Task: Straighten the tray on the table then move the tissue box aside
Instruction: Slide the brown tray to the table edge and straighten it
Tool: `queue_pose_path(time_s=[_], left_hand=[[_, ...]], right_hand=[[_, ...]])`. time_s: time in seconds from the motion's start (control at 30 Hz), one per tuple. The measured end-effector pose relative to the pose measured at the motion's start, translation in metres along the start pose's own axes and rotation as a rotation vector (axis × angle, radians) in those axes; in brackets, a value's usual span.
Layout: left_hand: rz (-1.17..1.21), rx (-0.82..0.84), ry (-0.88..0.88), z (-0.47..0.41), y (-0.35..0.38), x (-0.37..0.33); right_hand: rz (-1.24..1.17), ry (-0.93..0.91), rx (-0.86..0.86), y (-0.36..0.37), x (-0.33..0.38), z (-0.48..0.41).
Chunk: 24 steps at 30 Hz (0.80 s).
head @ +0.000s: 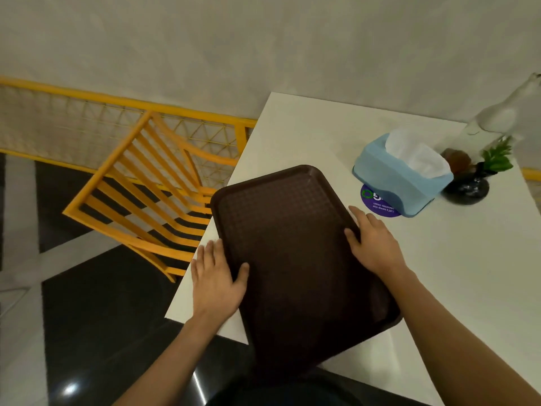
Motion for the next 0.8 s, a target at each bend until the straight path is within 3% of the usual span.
queue_pose_path(time_s=[0.43, 0.6, 0.73, 0.8], left_hand=[[-0.151, -0.002, 0.14, -0.079, 0.001, 0.003], [-0.174, 0.053, 0.278, -0.138, -0.011, 0.012], [-0.098, 0.031, 0.38, -0.176, -0.028, 0.009], [0.008, 0.011, 0.333, -0.174, -0.034, 0.01]], right_hand=[[-0.027, 0.121, -0.135, 0.022, 0.008, -0.011], [-0.032, 0.271, -0.214, 0.033, 0.032, -0.007], [-0.075, 0.373, -0.301, 0.041, 0.047, -0.005], [-0.08, 0.366, -0.297, 0.043, 0.046, -0.004]])
Point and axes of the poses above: each hand's wrist, its own z-axis away from the middle knuckle, its own y-axis out of the palm, x = y × z, the point moved 3 cm from there along -z, towards the middle knuckle, and after that the axes turned 9 degrees about -z, right-handed, at the moved point
